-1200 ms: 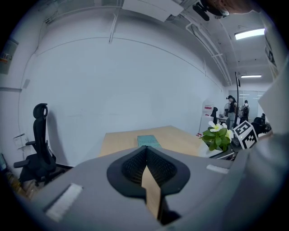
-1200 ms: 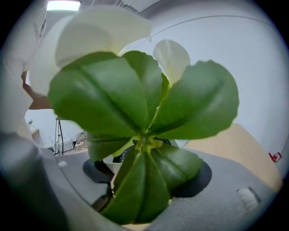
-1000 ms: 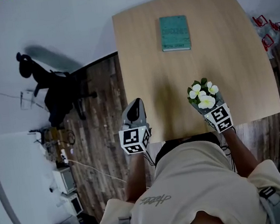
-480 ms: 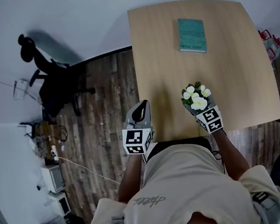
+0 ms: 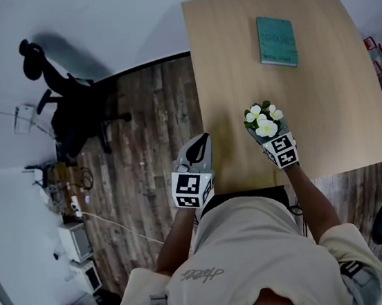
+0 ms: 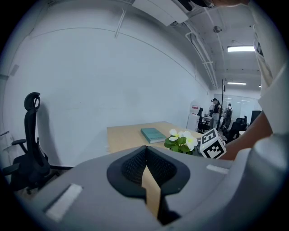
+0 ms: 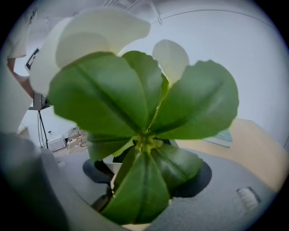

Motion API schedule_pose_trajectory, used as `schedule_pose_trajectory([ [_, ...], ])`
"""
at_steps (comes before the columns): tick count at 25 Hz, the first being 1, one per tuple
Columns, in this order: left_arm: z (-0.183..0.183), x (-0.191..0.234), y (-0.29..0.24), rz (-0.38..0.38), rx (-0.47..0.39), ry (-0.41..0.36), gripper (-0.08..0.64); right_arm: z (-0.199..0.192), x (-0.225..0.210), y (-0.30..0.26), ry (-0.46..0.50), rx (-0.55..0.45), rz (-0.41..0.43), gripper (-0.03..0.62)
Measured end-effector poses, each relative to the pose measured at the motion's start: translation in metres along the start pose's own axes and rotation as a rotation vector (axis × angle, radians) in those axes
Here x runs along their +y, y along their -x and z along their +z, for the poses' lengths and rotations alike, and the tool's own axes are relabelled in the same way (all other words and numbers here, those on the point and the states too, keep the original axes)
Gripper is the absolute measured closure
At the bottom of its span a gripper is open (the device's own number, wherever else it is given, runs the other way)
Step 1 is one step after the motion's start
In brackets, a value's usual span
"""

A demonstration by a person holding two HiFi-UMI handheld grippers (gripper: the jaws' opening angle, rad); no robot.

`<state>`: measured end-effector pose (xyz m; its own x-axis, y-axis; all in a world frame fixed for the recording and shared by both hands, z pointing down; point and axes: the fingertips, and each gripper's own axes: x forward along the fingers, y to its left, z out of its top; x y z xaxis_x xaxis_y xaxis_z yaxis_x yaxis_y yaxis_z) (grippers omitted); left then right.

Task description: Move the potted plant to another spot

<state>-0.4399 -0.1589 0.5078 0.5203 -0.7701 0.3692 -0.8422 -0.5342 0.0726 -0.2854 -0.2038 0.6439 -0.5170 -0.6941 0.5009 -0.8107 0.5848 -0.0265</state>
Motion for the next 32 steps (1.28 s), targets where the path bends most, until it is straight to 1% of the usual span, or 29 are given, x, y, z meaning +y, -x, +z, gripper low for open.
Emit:
schedule_pose_trajectory([
  [4, 0.000, 0.009, -0.010, -0.026, 0.002, 0.020, 0.543, -0.009, -0.003, -0.023, -0.015, 0.035, -0.016, 0.252],
  [8, -0.002, 0.020, -0.015, -0.046, 0.021, 0.008, 0.543, -0.023, 0.001, -0.052, -0.006, 0.094, -0.001, 0.252],
  [11, -0.005, 0.031, -0.012, -0.044, 0.035, -0.010, 0.543, -0.029, 0.007, -0.071, 0.007, 0.115, 0.007, 0.253],
  [14, -0.005, 0.042, -0.007, -0.035, 0.037, -0.005, 0.543, -0.033, 0.013, -0.088, 0.016, 0.128, 0.014, 0.253],
  [17, -0.007, 0.050, -0.002, -0.027, 0.041, 0.011, 0.543, -0.031, 0.016, -0.100, 0.025, 0.133, 0.015, 0.253],
  [21, -0.013, 0.054, 0.003, -0.022, 0.048, 0.015, 0.543, -0.032, 0.016, -0.110, 0.032, 0.133, 0.008, 0.252],
  [32, -0.022, 0.057, 0.008, -0.021, 0.053, 0.031, 0.543, -0.029, 0.016, -0.115, 0.017, 0.120, -0.005, 0.250],
])
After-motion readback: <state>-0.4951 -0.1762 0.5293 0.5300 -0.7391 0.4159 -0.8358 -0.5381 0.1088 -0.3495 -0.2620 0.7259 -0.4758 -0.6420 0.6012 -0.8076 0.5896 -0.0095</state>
